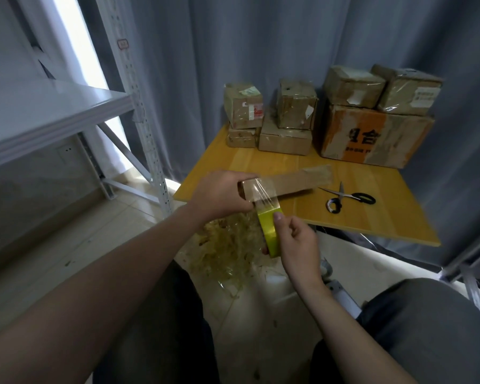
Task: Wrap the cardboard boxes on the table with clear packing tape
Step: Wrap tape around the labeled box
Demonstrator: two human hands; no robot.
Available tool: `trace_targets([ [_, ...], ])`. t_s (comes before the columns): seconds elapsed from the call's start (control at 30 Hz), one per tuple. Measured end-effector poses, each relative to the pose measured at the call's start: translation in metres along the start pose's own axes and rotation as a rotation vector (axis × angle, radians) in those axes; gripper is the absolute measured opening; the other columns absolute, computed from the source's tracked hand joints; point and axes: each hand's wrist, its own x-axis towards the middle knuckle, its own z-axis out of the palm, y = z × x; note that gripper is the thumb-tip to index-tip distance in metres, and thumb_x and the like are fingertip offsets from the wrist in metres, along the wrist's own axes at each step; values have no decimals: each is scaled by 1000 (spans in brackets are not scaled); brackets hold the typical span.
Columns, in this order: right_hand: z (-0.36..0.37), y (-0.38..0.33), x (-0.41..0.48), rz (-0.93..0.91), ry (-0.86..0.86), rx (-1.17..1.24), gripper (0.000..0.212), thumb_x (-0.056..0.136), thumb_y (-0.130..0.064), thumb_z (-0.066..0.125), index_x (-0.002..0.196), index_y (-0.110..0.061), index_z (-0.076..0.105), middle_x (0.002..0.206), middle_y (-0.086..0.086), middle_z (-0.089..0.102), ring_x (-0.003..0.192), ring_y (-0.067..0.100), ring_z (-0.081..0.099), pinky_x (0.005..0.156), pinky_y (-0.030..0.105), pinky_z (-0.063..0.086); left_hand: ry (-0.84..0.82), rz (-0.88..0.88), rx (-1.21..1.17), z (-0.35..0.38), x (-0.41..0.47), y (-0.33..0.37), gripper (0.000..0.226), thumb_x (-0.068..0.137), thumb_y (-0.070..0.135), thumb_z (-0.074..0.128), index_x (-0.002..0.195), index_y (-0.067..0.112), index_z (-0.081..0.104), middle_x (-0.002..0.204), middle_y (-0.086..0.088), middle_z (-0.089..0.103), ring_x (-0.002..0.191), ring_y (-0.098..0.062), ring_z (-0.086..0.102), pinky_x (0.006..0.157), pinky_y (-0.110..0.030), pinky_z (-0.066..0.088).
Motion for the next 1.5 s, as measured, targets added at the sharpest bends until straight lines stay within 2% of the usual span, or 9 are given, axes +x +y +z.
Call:
trace_targets([
  [0.2,-2,-26,26,-95,24,-56,47,103,-49,55,69,-16,58,56,-8,47,50,4,42,48,23,33,8,-184,-351,-13,0,-5,46,70,28,84,115,35,77,84,20,75,80,4,69,72,-28,61],
  [0.37,1,-36,44,-196,3,-12,42,107,-38,52,71,-18,58,57,-13,51,54,2,44,50,20,33,-29,-251,-550,-17,7,-24,68,79,17,83,141,36,61,92,22,77,91,-5,75,87,-39,63],
  [0.5,1,-30,47,-285,-43,-25,33,106,-33,54,77,-20,58,67,-14,55,61,-1,50,52,15,37,-61,-87,-314,-20,14,-36,68,86,29,80,146,45,52,110,13,72,92,0,68,84,-30,59],
  [0.63,2,-26,46,-272,-69,42,34,107,-19,51,82,1,62,68,0,55,55,-7,53,48,5,38,-118,24,-146,-16,16,-39,68,94,38,71,155,47,40,112,17,64,84,15,56,71,-8,40],
  [0.83,5,-21,47,-270,-52,65,38,108,-23,51,79,-1,62,64,4,53,53,-2,49,48,10,38,-113,145,-56,-5,15,-48,56,99,61,44,153,59,30,132,1,63,101,-12,60,87,-37,51],
  [1.07,7,-24,44,-225,-11,78,40,108,-21,51,71,-9,61,57,-4,49,47,-2,47,43,9,34,-95,221,-91,-9,10,-44,41,108,44,42,148,55,43,147,20,56,125,-11,56,99,-42,50],
  [1.2,10,-29,46,-183,-14,56,45,107,-39,51,76,-14,70,64,4,60,56,12,54,52,33,41,-59,211,-180,-13,13,-44,37,109,33,47,144,44,55,145,29,54,130,-1,53,106,-33,47],
  [1.33,9,-47,62,-141,-127,153,41,99,-47,54,78,-15,67,68,-6,57,66,9,52,63,35,42,-46,23,-438,-11,23,-55,36,110,29,47,140,44,60,119,35,65,108,7,64,94,-31,56],
  [1.5,27,-48,98,-297,-243,55,11,103,-30,60,93,-32,63,80,-21,65,72,-2,58,63,22,47,100,-275,-613,15,46,-80,28,108,33,49,134,33,62,81,-11,66,61,-24,66,61,-42,59],
])
